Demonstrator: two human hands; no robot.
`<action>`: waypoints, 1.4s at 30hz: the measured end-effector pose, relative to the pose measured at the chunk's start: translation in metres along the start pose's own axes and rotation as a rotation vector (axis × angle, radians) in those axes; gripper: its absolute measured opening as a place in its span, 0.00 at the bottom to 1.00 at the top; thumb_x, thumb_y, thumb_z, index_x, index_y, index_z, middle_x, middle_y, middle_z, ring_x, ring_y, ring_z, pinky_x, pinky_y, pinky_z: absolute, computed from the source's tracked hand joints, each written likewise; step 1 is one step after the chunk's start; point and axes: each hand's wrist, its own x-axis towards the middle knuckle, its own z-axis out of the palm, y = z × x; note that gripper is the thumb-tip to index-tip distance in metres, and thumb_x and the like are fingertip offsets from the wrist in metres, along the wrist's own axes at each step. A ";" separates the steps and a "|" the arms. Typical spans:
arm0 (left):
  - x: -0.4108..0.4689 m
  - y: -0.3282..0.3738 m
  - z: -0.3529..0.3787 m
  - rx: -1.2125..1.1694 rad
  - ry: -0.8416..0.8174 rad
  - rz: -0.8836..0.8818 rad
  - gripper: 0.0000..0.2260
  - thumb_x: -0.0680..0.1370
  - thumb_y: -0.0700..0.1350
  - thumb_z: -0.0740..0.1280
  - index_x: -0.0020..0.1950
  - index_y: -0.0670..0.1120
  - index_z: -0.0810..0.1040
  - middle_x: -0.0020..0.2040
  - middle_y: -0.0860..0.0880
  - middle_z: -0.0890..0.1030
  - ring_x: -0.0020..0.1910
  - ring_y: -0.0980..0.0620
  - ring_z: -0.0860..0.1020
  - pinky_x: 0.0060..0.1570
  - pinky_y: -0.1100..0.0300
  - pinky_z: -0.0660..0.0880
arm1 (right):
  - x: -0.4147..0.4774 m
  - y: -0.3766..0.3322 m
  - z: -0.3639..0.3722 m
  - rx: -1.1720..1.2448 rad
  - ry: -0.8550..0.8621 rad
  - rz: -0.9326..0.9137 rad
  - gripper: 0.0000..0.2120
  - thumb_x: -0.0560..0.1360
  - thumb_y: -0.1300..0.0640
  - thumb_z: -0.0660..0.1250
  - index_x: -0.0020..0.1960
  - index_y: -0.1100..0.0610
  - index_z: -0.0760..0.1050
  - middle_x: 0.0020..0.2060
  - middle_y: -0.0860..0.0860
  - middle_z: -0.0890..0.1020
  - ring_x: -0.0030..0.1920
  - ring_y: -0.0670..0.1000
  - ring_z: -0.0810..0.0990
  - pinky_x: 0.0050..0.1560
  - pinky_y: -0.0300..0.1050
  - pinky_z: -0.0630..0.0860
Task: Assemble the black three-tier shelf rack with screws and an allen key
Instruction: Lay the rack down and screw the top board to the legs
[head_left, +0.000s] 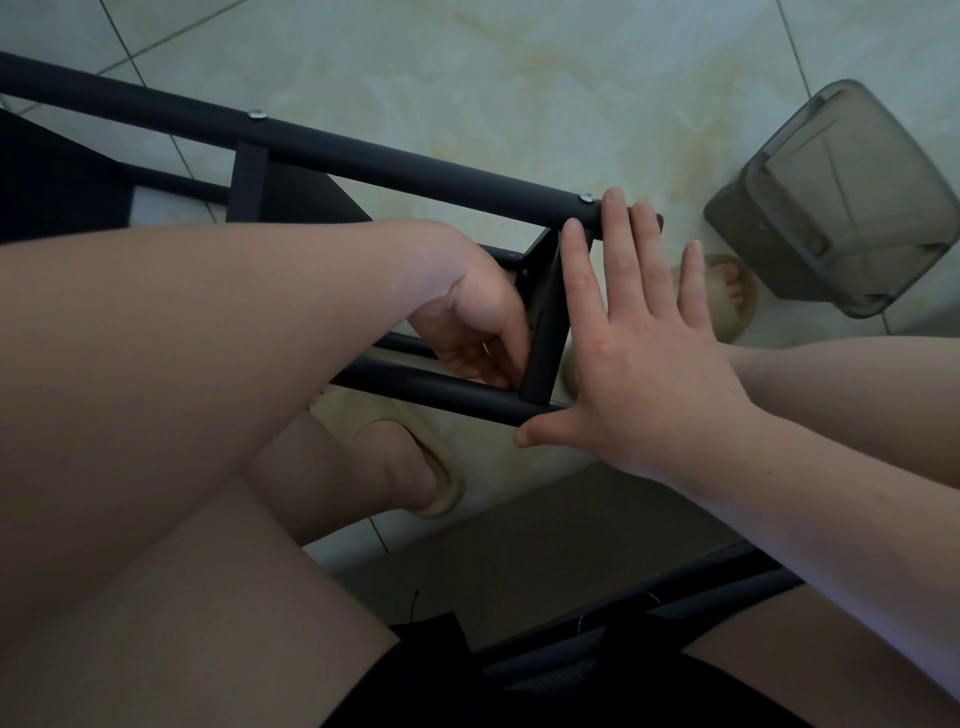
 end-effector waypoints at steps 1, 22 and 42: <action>0.000 0.000 -0.001 0.013 0.004 -0.009 0.08 0.77 0.38 0.69 0.55 0.45 0.79 0.42 0.50 0.82 0.41 0.55 0.79 0.41 0.63 0.71 | 0.000 0.000 0.000 -0.002 0.000 -0.001 0.74 0.59 0.21 0.70 0.80 0.59 0.29 0.78 0.62 0.30 0.79 0.63 0.30 0.78 0.68 0.37; -0.004 -0.001 -0.005 0.088 -0.008 -0.052 0.05 0.77 0.38 0.68 0.51 0.46 0.80 0.43 0.51 0.83 0.40 0.56 0.79 0.38 0.64 0.69 | 0.000 0.000 0.000 0.007 -0.004 -0.001 0.74 0.59 0.22 0.70 0.80 0.59 0.28 0.78 0.62 0.30 0.79 0.63 0.30 0.78 0.68 0.37; -0.005 0.002 -0.002 0.041 -0.005 -0.010 0.09 0.76 0.37 0.67 0.55 0.44 0.80 0.42 0.50 0.83 0.41 0.55 0.80 0.41 0.63 0.70 | 0.000 0.000 0.000 0.001 -0.003 -0.006 0.74 0.60 0.22 0.70 0.79 0.59 0.28 0.78 0.62 0.29 0.79 0.64 0.30 0.78 0.68 0.38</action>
